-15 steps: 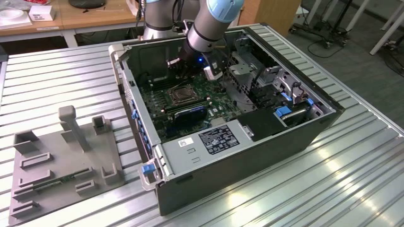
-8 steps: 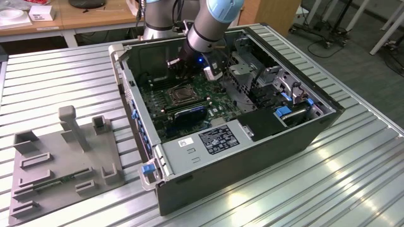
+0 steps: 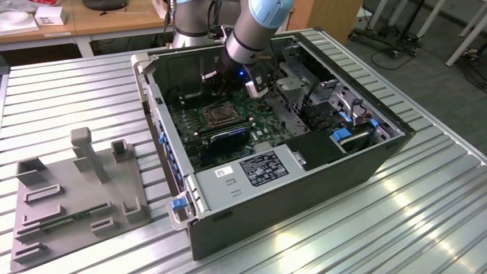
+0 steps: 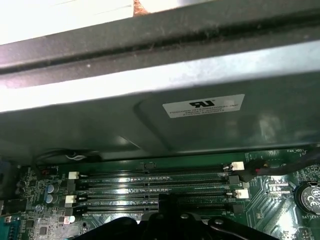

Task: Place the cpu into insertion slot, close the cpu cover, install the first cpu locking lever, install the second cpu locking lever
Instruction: 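Install the first cpu locking lever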

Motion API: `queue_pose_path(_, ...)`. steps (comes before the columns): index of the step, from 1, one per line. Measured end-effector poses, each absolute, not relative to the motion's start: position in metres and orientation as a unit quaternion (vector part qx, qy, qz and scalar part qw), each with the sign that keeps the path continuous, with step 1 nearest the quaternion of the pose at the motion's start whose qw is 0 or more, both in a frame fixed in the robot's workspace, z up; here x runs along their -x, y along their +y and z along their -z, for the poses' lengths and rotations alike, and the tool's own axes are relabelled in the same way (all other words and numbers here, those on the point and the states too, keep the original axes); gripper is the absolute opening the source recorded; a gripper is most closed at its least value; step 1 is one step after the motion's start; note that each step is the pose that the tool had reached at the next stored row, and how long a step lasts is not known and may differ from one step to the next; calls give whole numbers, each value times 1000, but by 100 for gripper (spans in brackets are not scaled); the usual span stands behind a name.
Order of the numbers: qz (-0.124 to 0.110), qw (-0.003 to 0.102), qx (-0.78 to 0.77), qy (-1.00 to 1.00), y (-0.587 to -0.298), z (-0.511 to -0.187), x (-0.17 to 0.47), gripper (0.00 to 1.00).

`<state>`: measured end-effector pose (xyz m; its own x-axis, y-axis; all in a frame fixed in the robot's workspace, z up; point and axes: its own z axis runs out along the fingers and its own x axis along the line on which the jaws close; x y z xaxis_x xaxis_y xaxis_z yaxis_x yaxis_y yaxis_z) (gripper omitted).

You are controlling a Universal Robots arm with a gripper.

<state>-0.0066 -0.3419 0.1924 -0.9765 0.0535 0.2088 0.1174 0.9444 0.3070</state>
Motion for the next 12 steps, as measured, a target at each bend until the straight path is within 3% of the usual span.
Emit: queue_pose_path(12, 160, 99, 44, -981, -343, -191, 7, 11)
